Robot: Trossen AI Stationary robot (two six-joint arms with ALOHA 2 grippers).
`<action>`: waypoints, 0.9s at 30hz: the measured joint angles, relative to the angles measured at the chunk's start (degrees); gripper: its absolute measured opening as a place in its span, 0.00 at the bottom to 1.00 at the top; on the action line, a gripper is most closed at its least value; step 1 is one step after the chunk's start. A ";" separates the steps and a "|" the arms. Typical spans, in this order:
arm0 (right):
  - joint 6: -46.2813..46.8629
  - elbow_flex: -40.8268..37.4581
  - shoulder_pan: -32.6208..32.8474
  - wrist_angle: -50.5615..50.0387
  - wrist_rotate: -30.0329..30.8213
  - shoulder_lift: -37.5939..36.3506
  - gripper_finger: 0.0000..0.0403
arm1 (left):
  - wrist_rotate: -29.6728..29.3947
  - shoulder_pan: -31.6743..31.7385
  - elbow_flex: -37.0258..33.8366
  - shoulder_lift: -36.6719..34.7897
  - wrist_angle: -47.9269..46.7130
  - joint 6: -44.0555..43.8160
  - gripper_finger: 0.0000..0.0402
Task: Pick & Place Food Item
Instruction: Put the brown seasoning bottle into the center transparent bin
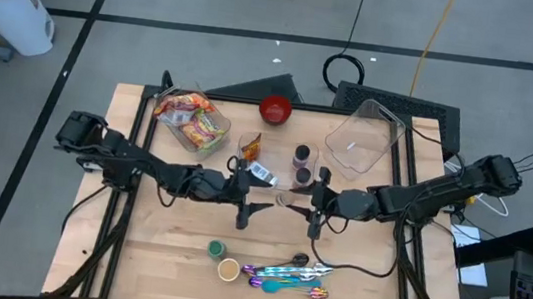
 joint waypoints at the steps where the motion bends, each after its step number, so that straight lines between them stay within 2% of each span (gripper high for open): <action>1: 0.00 0.00 0.01 0.00 0.00 0.00 0.40 | 0.00 0.01 0.00 0.00 0.01 -0.33 0.66; 7: 0.00 0.00 0.00 0.08 -0.02 0.31 0.40 | 0.10 0.00 0.00 1.06 1.76 0.25 0.66; 13: -0.15 0.02 -0.01 0.27 -0.06 0.31 0.40 | 0.45 0.01 -0.12 6.77 5.97 6.81 0.66; 18: -0.20 0.07 -0.03 0.15 0.02 0.28 0.40 | 2.61 1.63 -0.11 8.24 13.29 5.93 0.66; 27: -0.20 0.07 -0.03 2.37 -1.14 1.94 0.40 | 3.68 1.93 -0.07 8.26 13.12 5.00 0.66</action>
